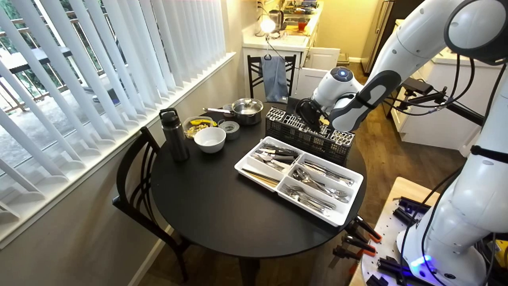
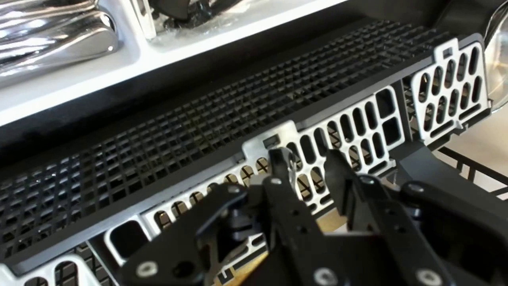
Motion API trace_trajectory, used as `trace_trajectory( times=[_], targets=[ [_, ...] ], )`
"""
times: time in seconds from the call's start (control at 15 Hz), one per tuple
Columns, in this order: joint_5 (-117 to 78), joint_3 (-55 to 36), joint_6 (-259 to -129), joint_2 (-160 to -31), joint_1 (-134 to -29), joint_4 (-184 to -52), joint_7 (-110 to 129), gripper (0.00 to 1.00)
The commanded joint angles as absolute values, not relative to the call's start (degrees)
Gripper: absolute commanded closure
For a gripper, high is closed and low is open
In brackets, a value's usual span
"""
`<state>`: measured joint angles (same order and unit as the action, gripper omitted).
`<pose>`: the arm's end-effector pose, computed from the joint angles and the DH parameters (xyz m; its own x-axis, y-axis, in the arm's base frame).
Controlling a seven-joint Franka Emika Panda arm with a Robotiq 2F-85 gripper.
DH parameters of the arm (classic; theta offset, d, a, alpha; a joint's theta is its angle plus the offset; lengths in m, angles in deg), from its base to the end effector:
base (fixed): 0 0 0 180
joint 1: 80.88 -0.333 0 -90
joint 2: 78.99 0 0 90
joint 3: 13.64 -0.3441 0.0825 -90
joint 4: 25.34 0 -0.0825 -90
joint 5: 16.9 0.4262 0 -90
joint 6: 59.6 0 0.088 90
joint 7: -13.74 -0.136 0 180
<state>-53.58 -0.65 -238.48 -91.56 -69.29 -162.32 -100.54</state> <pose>0.5404 -0.1927 0.2420 -0.2342 -0.9582 0.1644 -0.8711 0.1318 -0.4731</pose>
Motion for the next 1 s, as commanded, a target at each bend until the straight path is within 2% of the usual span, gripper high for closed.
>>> trace_trajectory(
  times=[0.0, 0.2, 0.4, 0.67, 0.93],
  targets=[
    [-54.2, 1.7, -240.6, -91.4, -69.5, -161.4, -102.6, 0.95],
    [-55.4, 4.2, -241.3, -90.6, -70.6, -160.6, -103.0, 1.00],
    [-55.5, 5.6, -241.8, -90.5, -71.9, -160.3, -102.9, 0.97],
    [-56.5, 7.5, -242.8, -87.9, -74.1, -161.4, -102.0, 0.97],
    [-65.9, 13.2, -240.7, -82.2, -78.1, -161.0, -101.9, 0.98]
  ],
)
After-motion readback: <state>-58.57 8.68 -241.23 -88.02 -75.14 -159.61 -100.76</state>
